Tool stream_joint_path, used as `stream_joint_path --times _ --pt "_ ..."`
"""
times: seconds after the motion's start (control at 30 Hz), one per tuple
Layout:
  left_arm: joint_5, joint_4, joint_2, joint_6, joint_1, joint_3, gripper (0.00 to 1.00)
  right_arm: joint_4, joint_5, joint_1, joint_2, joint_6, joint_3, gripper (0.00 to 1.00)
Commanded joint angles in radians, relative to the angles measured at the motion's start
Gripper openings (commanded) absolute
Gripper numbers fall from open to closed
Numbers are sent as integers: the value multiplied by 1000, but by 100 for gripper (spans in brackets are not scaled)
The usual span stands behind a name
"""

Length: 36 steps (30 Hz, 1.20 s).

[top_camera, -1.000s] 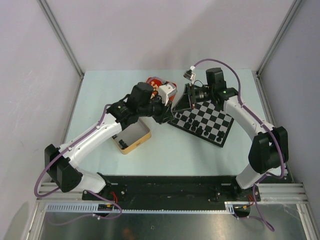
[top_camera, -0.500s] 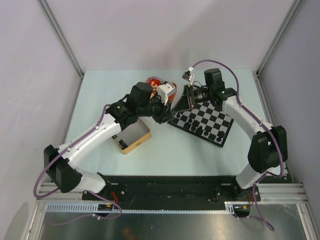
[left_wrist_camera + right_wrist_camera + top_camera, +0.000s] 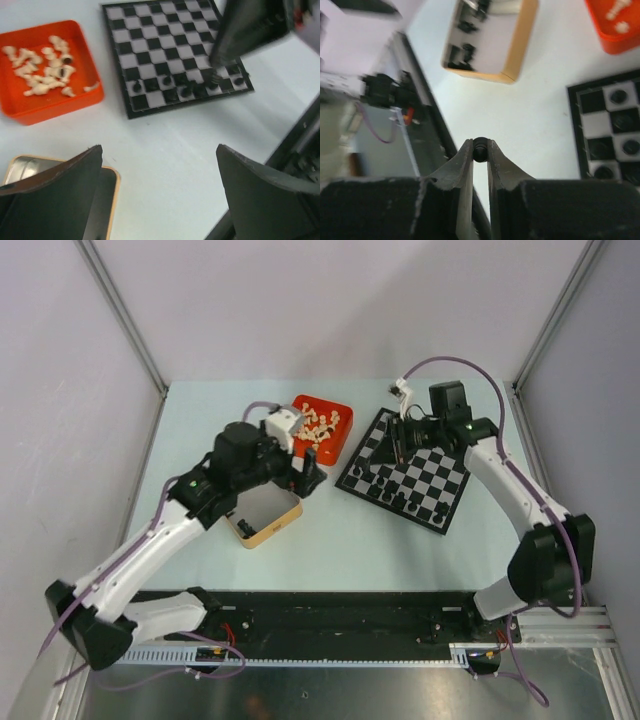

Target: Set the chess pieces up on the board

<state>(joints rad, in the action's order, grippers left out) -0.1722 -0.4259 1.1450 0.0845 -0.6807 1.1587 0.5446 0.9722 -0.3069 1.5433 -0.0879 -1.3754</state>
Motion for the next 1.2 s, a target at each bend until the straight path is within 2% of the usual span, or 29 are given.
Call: stream_joint_path --times 0.0,0.1,0.23,0.43,0.7,1.17 --pt "42 67 -109 95 114 -85 100 132 -275 -20 -156 303 87 12" --pt "28 67 -151 132 202 -143 100 138 -415 -14 -228 373 153 13" --pt "48 68 -192 152 207 -197 100 189 -481 35 -279 454 214 13" --pt "57 75 -225 158 207 -248 100 158 -543 135 -318 458 275 14" --pt "54 85 -212 159 207 -264 100 48 -687 180 -269 459 335 15" --pt "43 95 -209 167 208 -286 100 -58 -719 175 -111 473 383 17"
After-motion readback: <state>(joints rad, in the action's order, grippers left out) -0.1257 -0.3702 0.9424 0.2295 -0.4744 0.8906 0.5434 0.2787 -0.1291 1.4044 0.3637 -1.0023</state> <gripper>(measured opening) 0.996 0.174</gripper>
